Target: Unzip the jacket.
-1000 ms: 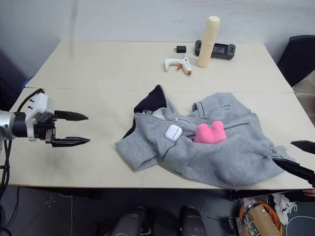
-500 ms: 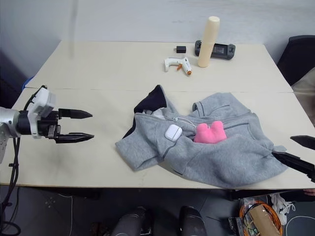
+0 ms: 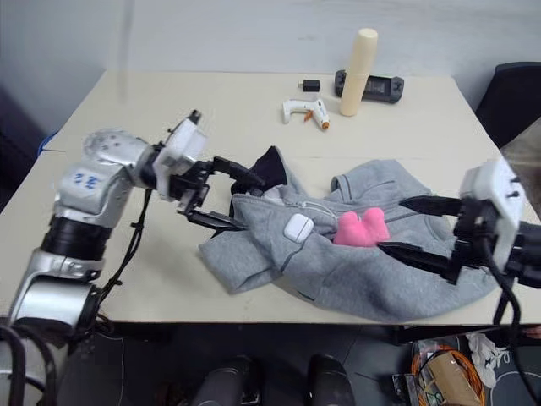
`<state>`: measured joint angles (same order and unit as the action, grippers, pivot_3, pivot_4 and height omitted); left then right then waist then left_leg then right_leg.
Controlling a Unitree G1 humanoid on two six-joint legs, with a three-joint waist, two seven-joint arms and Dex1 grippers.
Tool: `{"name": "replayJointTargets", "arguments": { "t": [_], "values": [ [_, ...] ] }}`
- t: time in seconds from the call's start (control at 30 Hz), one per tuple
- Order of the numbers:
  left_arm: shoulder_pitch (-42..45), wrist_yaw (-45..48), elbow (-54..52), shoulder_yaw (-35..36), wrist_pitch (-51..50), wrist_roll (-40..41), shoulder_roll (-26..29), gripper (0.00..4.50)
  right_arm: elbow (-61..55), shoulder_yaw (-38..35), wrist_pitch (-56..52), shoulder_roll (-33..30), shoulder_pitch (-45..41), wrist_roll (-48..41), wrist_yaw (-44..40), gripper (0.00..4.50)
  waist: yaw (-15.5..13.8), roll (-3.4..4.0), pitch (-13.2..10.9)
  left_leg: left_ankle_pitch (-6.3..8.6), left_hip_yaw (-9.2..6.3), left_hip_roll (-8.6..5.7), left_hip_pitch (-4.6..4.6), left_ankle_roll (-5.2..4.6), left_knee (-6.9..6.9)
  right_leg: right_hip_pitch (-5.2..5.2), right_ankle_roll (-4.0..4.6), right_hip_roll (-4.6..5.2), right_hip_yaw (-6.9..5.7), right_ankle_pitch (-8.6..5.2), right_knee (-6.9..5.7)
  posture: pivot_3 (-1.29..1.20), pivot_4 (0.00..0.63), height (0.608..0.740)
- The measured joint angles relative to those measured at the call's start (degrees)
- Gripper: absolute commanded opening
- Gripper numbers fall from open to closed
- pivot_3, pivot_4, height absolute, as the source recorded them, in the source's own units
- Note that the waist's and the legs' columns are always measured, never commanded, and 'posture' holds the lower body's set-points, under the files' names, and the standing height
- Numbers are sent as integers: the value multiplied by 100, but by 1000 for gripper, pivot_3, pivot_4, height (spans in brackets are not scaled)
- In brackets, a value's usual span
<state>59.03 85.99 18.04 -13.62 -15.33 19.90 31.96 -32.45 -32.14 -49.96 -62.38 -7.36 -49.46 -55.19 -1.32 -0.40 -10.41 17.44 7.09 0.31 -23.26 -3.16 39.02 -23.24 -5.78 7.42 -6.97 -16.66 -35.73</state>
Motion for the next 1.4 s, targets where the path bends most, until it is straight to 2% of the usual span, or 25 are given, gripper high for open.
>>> {"name": "replayJointTargets", "arguments": {
  "t": [0.13, 0.2, 0.3, 0.43, 0.73, 0.83, 0.9, 0.97, 1.4],
  "values": [
    [425, 3, 1097, -584, 1518, -785, -561, 4500, -265, 419, -11, 291, -593, -344, 516, 4477, -10, -2, -1, 3, -2, -1, -1, -6, 9, 0, 0, 11, -7, 0, 5, 0, 150, 740],
    [564, 1, 1696, -721, 2103, -1081, -782, 4500, -355, 599, -13, 518, -599, -390, 811, 4477, -22, -7, -3, 6, -7, -1, -8, -10, 12, 0, -1, 14, -3, 1, 3, 0, 150, 740],
    [742, 1, 2475, -704, 2412, -1172, -1142, 3905, -519, 744, -23, 760, -440, -411, 1213, 4500, -33, -8, -4, 8, -11, -9, -23, -21, 15, -9, -3, 21, -6, 2, 1, 0, 150, 740],
    [946, 3, 2981, -649, 2503, -1186, -1391, 2820, -814, 652, -75, 868, -105, -679, 1574, 4500, -20, -8, -4, 12, -12, -12, -29, -28, 17, -12, -9, 22, -26, 5, 4, 0, 150, 740],
    [988, -49, 3557, -626, 3100, -1565, -1712, 2820, -1197, 401, -139, 925, 259, -1430, 2202, 4500, -17, -9, -4, 10, -14, -12, -26, -35, 18, -9, -13, 26, -41, 7, 5, 0, 150, 740],
    [1031, -282, 3913, -529, 3260, -1662, -1875, 3371, -1213, 325, -139, 879, 335, -1659, 2279, 4500, -26, -9, -4, 11, -16, -14, -28, -40, 19, -8, -15, 30, -41, 9, 7, 0, 150, 740],
    [1056, -300, 4010, -473, 3291, -1680, -1939, 4035, -1215, 273, -135, 850, 344, -1695, 2327, 4500, -22, -9, -4, 12, -16, -16, -28, -43, 19, -8, -17, 31, -41, 10, 8, 0, 150, 740],
    [1106, -317, 4116, -444, 3351, -1718, -1993, 4463, -1214, 273, -128, 839, 344, -1695, 2373, 4500, -21, -9, -4, 12, -16, -16, -28, -43, 19, -8, -17, 31, -42, 10, 8, 0, 150, 740],
    [1153, -1020, 4728, -435, 3933, -2417, -2196, 4463, -1212, 300, -18, 839, 320, -1716, 2603, 4500, -20, -9, -4, 14, -16, -17, -27, -47, 19, -7, -18, 33, -42, 10, 9, 0, 150, 740]
  ]
}}
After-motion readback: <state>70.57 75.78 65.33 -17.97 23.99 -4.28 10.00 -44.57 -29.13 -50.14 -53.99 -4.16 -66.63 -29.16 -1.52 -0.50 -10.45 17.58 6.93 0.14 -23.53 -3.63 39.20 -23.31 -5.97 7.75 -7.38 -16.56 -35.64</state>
